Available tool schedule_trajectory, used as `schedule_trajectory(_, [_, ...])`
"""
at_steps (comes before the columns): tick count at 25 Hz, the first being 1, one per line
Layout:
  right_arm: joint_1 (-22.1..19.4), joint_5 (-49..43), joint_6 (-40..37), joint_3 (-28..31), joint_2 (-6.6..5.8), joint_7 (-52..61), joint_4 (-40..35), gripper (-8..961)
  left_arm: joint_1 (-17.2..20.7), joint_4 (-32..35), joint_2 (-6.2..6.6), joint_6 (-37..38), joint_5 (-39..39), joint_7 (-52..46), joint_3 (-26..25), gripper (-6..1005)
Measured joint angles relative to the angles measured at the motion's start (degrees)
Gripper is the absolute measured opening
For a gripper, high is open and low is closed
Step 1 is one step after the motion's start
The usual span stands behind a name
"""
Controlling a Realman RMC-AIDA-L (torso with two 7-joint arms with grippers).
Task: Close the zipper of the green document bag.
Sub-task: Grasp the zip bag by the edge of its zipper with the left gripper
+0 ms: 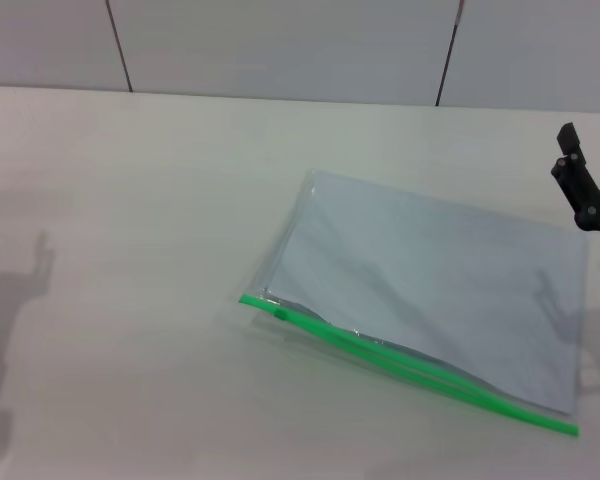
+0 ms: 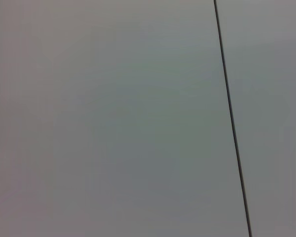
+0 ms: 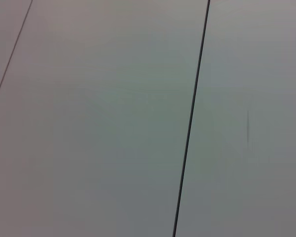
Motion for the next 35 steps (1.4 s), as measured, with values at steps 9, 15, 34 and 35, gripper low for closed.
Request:
schedule_trajectory(9, [0.0, 0.0, 0.0, -0.2, 0.0, 0.0, 0.1, 792, 0.0, -0.1, -0.01, 0.1, 0.0, 0.0, 0.1, 625])
schedule_trajectory(15, [0.0, 0.0, 0.0, -0.3, 0.0, 0.0, 0.1, 791, -0.1, -0.1, -0.04, 0.1, 1.1, 0.0, 0.1, 626])
schedule_trajectory(34, [0.5, 0.0, 0.4, -0.2, 0.0, 0.1, -0.4, 791, -1.8, -2.8, 0.39, 1.9, 35.3, 9.4, 0.2, 627])
schedule_trajectory(35, [0.6, 0.0, 0.4, -0.2, 0.0, 0.1, -0.4, 791, -1.7, -2.8, 0.32, 1.6, 36.3, 11.3, 0.2, 627])
